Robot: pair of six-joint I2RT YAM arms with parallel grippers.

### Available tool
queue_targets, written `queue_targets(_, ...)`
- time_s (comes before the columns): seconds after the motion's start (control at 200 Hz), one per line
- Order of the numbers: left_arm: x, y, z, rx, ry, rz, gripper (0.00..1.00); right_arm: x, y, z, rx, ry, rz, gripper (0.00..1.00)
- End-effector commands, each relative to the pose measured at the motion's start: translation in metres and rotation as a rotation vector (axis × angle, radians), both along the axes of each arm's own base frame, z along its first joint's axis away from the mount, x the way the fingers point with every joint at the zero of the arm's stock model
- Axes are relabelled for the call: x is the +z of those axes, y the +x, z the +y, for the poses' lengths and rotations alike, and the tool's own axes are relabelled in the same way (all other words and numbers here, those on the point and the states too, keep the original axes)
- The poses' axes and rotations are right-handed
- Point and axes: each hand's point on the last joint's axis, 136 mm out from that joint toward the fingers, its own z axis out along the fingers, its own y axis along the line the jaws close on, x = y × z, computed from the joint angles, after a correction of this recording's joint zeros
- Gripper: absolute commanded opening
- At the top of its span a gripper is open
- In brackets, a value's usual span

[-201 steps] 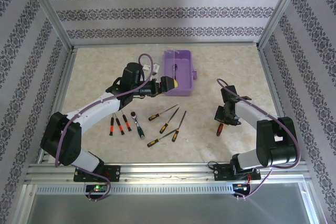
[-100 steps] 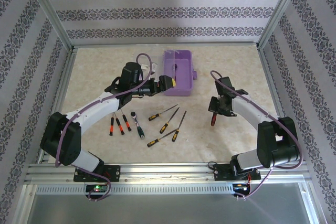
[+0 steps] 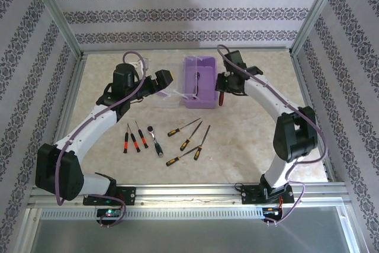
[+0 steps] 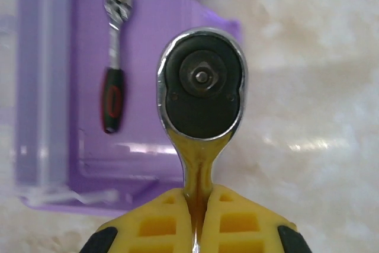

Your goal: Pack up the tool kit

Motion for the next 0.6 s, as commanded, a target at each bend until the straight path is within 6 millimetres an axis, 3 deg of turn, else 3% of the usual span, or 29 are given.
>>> queue_targets(0.0,-0.004,0.010,0.033,0.108,0.017,0.030,1.00,0.010,0.023,0.018,0.059,-0.015,-0.031,0.00)
queue_targets(0.145,-0.006,0.021,0.051,0.147,-0.066,0.062,1.00,0.004,0.049,0.036,0.098,-0.056,-0.051,0.00)
queue_targets(0.38,-0.002,0.023,0.048,0.129,-0.137,0.061,1.00,-0.034,0.089,0.062,0.127,-0.036,0.008,0.00)
queue_targets(0.595,-0.002,0.024,0.047,0.122,-0.157,0.068,1.00,-0.070,0.108,0.066,0.090,-0.024,0.075,0.00)
